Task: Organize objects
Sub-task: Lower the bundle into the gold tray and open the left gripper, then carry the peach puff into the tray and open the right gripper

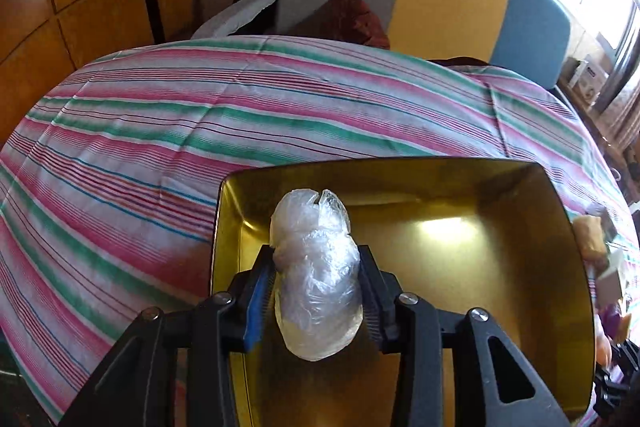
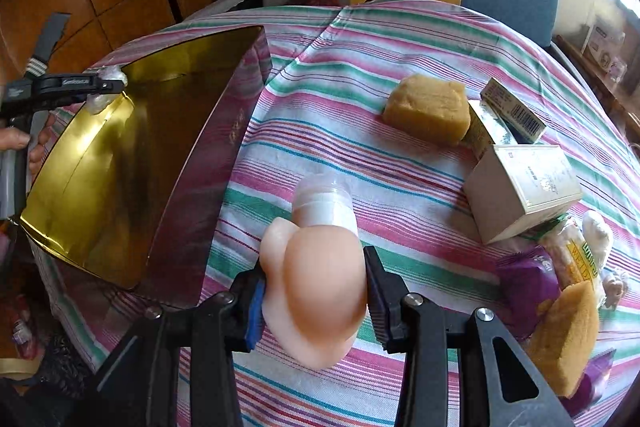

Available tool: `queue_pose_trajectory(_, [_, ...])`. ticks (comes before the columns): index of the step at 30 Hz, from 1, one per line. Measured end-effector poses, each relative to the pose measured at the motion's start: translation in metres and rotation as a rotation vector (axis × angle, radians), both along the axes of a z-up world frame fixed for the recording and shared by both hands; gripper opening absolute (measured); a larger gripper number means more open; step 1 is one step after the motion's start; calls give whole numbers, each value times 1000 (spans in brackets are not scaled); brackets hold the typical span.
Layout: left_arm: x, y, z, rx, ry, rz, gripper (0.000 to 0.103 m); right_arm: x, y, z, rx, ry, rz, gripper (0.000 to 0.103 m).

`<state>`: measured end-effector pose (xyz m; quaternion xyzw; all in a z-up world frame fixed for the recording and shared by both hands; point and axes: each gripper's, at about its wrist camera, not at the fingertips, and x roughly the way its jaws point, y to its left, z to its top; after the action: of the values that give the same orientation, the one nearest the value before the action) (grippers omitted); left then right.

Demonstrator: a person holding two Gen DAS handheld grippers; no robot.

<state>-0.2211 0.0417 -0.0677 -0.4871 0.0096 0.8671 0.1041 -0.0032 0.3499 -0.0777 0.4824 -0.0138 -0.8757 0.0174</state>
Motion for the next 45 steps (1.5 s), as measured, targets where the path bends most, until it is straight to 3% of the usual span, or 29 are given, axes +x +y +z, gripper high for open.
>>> queue_pose_trajectory(6, [-10, 2, 6, -38, 26, 2, 62, -2, 1, -2, -4, -5, -12, 42])
queue_pose_trajectory(10, [6, -3, 27, -10, 85, -10, 63, -3, -2, -3, 7, -4, -20, 42])
queue_pose_trajectory(15, [57, -6, 62, -24, 221, -1, 63, -3, -4, -3, 13, 2, -44, 42])
queue_pose_trajectory(21, [126, -14, 78, 5, 293, 27, 63, -4, -4, 5, 20, 20, -89, 42])
queue_pose_trajectory(27, [158, -27, 75, -10, 284, 86, 63, -10, -8, 33, -16, 69, -105, 42])
queue_pose_trajectory(34, [168, -45, 62, 32, 243, 114, 63, -25, -56, 75, -55, 131, 33, 42])
queue_pose_trajectory(39, [174, -59, 53, 47, 221, 131, 63, -46, -98, 78, -90, 84, 135, 43])
queue_pose_trajectory(45, [179, -90, 38, 59, 165, 170, 56, -92, -181, 45, -87, -54, 235, 44])
